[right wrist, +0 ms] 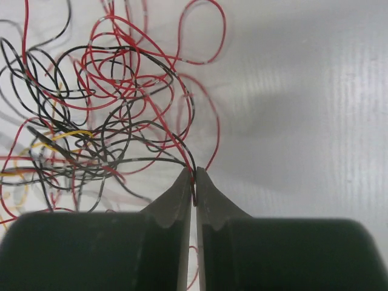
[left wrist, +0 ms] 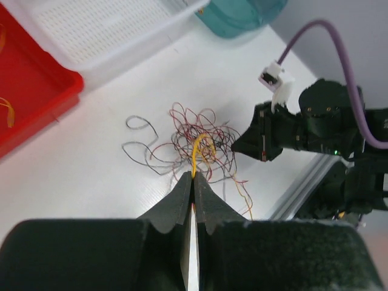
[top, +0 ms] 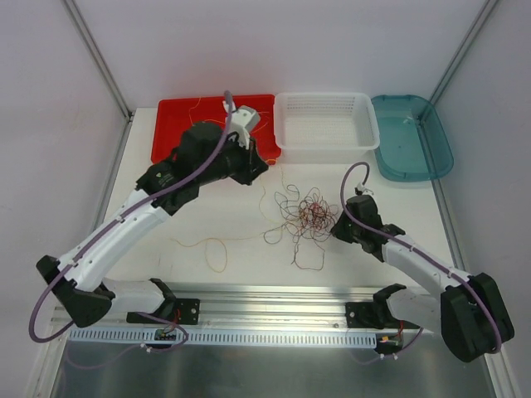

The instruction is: Untangle the cables

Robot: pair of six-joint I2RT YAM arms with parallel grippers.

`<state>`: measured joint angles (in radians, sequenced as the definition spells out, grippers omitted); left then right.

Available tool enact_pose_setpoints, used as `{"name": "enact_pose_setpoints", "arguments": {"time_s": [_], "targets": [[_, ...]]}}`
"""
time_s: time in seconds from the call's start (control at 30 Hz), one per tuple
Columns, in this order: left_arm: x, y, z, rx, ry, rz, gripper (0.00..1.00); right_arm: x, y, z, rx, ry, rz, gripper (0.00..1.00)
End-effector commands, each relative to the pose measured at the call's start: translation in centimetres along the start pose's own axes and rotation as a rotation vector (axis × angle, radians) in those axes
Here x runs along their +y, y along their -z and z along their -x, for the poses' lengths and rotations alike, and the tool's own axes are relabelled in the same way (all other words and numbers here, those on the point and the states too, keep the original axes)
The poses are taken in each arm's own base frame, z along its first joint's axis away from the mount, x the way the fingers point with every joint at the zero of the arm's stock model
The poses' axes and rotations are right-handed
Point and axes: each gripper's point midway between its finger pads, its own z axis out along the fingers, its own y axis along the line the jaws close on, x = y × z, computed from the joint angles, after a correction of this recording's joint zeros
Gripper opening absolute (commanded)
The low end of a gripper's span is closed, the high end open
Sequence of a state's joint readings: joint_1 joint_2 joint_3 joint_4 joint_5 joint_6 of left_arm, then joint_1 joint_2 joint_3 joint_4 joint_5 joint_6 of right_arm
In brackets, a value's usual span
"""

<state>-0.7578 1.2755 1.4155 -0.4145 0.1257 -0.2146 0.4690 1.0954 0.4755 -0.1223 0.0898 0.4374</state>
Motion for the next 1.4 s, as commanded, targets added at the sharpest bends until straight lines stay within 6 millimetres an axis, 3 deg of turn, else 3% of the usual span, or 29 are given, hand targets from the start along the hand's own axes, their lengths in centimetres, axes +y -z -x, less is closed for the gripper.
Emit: {"name": "enact_pose_setpoints", "arguments": {"time_s": [0.0,0.07,0.23,0.3,0.43,0.53,0.7,0.8,0.83,0.93,0.97,1.03,1.1,1.13,1.2,1.23,1.27,1.37], "targets": [[0.7,4.8,5.2,-0.169,0.059,0.055,0.00,-1.6,0.0,0.6,-0.009,-0.029,-0.040,0.05],[2.4,7.1,6.5,-0.223,0.083,0.109,0.00,-2.8,0.2,0.7,-0.001,-0.057,-0.065,0.01],[6.9,12.2,9.5,-0.347,0.076,0.352,0.00,-5.4,0.7,0.9,0.011,-0.121,-0.137,0.01],[7.7,13.8,10.3,-0.376,0.050,0.406,0.00,-5.7,1.1,1.0,0.016,-0.137,-0.142,0.01],[9.1,15.4,11.1,-0.399,0.026,0.505,0.00,-6.3,2.1,1.3,0.017,-0.143,-0.168,0.01],[9.6,15.8,11.7,-0.409,0.021,0.539,0.00,-5.6,2.8,1.7,0.024,-0.124,-0.144,0.05],[11.0,14.2,12.6,-0.378,-0.005,0.566,0.00,-4.4,4.1,2.9,0.006,-0.089,-0.101,0.25],[12.5,13.0,13.3,-0.357,-0.010,0.598,0.00,-3.4,5.1,3.0,0.029,-0.042,-0.052,0.45],[13.5,13.0,13.6,-0.358,-0.004,0.622,0.00,-3.4,5.6,2.8,0.037,-0.030,-0.049,0.59],[15.9,10.7,14.1,-0.324,0.021,0.643,0.00,-2.8,6.9,3.1,0.035,0.019,-0.017,0.79],[16.9,11.2,14.9,-0.345,0.034,0.662,0.00,-2.6,7.3,3.2,0.030,0.031,-0.006,0.81],[18.5,9.3,15.1,-0.325,0.064,0.655,0.00,-2.5,8.3,3.3,0.029,0.054,-0.002,0.90],[19.7,9.2,16.7,-0.364,0.087,0.661,0.00,-2.4,9.2,3.2,0.031,0.075,0.005,0.95],[21.0,7.5,16.4,-0.336,0.100,0.656,0.00,-2.2,9.6,3.5,0.018,0.081,0.014,0.96],[22.3,7.4,17.9,-0.370,0.118,0.666,0.00,-1.9,10.4,3.5,0.007,0.087,0.034,0.97],[23.8,5.8,17.4,-0.343,0.134,0.674,0.00,-1.9,10.7,3.3,0.009,0.086,0.036,0.98],[24.1,5.6,18.3,-0.364,0.144,0.666,0.00,-1.7,11.1,3.3,0.000,0.087,0.053,1.00],[27.2,3.5,18.0,-0.345,0.184,0.667,0.00,-1.6,11.6,3.3,-0.012,0.084,0.061,1.00]]}}
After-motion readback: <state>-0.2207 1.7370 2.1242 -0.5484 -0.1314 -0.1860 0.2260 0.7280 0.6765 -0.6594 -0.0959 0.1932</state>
